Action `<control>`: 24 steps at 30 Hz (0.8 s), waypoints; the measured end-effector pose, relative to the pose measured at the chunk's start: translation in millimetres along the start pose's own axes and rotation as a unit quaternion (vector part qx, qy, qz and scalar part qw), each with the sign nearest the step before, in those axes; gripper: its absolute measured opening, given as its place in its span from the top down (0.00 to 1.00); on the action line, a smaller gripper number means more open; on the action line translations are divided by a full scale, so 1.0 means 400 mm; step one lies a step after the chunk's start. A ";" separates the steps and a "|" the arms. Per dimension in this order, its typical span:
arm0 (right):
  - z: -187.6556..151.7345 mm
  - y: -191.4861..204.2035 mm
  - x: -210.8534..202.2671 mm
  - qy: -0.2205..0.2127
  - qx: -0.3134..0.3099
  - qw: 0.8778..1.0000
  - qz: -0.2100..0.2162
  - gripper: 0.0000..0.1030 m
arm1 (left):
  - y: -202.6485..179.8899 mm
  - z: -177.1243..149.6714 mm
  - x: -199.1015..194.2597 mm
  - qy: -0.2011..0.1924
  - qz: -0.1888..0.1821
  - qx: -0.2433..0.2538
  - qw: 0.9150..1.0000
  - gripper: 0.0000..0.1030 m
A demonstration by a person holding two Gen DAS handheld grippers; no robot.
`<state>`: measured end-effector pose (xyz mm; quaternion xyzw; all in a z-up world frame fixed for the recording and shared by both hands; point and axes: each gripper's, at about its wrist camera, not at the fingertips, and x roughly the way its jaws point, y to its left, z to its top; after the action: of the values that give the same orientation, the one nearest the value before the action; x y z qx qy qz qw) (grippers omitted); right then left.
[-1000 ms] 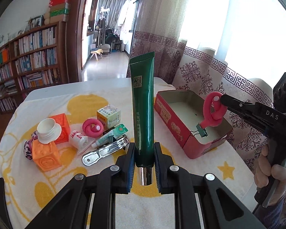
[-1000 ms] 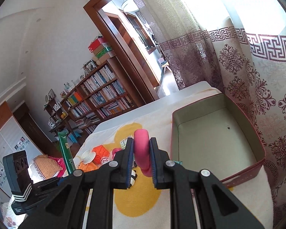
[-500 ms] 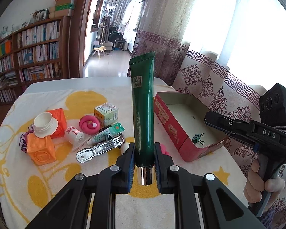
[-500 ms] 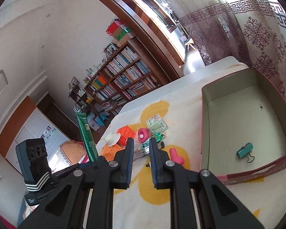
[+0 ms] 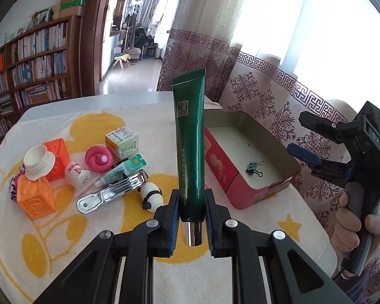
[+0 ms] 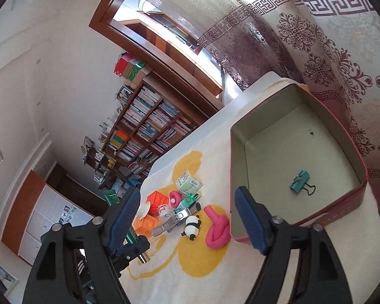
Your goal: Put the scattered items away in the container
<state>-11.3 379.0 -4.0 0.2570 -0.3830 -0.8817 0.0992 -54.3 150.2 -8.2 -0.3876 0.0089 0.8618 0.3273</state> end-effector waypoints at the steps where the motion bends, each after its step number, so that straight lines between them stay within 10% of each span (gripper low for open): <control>1: 0.003 0.000 -0.010 -0.007 0.000 1.000 -0.003 0.22 | -0.022 0.013 0.016 0.002 -0.008 0.005 1.000 0.81; 11: 0.053 -0.058 -0.131 -0.099 0.039 0.992 -0.063 0.21 | -0.239 0.099 0.215 0.047 -0.089 0.052 0.994 0.81; 15: 0.066 -0.094 -0.140 -0.104 0.062 0.990 -0.077 0.21 | -0.248 0.109 0.261 0.047 -0.079 0.036 0.995 0.24; 24: 0.069 -0.090 -0.114 -0.071 0.047 0.992 -0.094 0.21 | -0.170 0.085 0.226 0.040 -0.039 0.023 0.998 0.22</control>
<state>13.6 438.1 3.0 0.2328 -0.4044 -0.8841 -0.0240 -81.9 263.0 -29.3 -0.4144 0.0267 0.8317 0.3685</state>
